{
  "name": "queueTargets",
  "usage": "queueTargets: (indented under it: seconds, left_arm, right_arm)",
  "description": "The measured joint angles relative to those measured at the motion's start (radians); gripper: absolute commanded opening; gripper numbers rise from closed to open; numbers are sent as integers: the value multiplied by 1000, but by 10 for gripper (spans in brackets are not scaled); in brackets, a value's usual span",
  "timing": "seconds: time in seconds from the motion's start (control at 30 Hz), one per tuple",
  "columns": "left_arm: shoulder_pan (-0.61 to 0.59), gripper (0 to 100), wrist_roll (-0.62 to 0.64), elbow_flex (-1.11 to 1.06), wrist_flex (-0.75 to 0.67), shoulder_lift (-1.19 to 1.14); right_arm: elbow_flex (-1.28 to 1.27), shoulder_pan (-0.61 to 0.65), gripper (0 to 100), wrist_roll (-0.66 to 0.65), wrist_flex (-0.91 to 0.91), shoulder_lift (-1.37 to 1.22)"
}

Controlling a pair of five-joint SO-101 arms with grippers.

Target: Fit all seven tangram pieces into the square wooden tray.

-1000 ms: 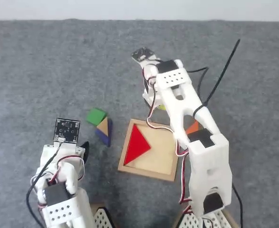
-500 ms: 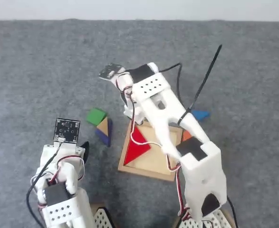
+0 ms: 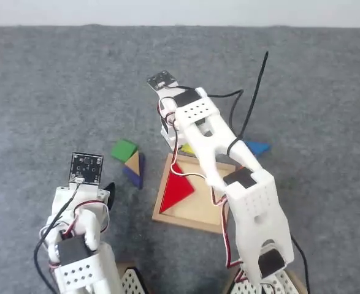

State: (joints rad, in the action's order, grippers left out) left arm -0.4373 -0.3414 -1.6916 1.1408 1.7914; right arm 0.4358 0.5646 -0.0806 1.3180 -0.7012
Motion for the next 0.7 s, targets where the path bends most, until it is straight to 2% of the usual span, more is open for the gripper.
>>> queueTargets:
  seconds: [0.17,0.47,0.7]
  left_arm:
    - [2,281,0,0,0,0]
    - [0,281,0,0,0,0]
    - [0,281,0,0,0,0]
  right_arm:
    - [0,0,400,8,-9,-17]
    - [6,-5,391,110,-26,-58]
    - [8,-17,254,130,-28,-66]
